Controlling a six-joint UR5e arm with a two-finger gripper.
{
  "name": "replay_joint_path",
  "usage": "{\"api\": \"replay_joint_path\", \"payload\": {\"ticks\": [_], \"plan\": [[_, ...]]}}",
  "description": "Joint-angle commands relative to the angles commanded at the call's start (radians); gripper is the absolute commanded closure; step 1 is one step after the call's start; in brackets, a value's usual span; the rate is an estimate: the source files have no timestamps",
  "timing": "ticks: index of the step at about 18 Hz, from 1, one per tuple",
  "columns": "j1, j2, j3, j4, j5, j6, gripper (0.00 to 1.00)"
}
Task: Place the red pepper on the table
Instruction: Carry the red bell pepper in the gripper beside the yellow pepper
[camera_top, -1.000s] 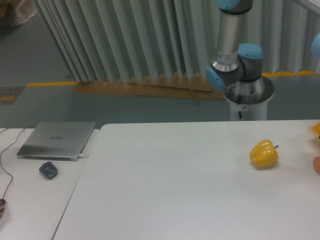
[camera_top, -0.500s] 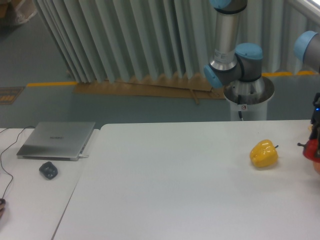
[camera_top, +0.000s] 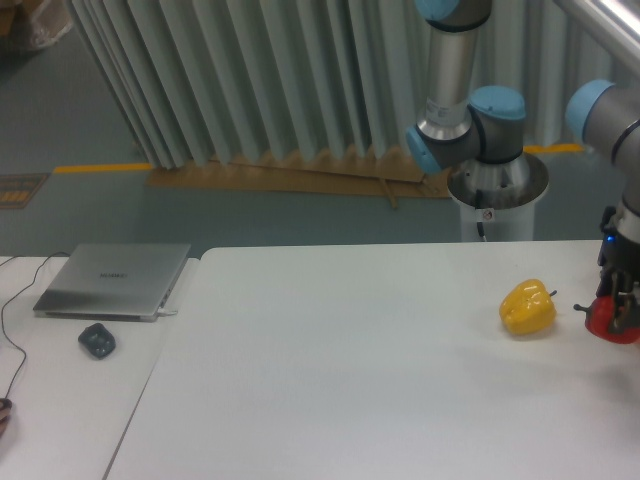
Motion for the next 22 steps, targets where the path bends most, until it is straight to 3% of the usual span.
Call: {"api": "replay_joint_path", "payload": {"ticks": [4, 8, 22], "plan": [[-0.003, -0.015, 0.002, 0.005, -0.003, -0.02, 0.59], [-0.021, -0.035, -0.002, 0.052, -0.003, -0.04, 0.59], [-0.028, -0.113, -0.005, 0.129, -0.003, -0.045, 0.59]]}}
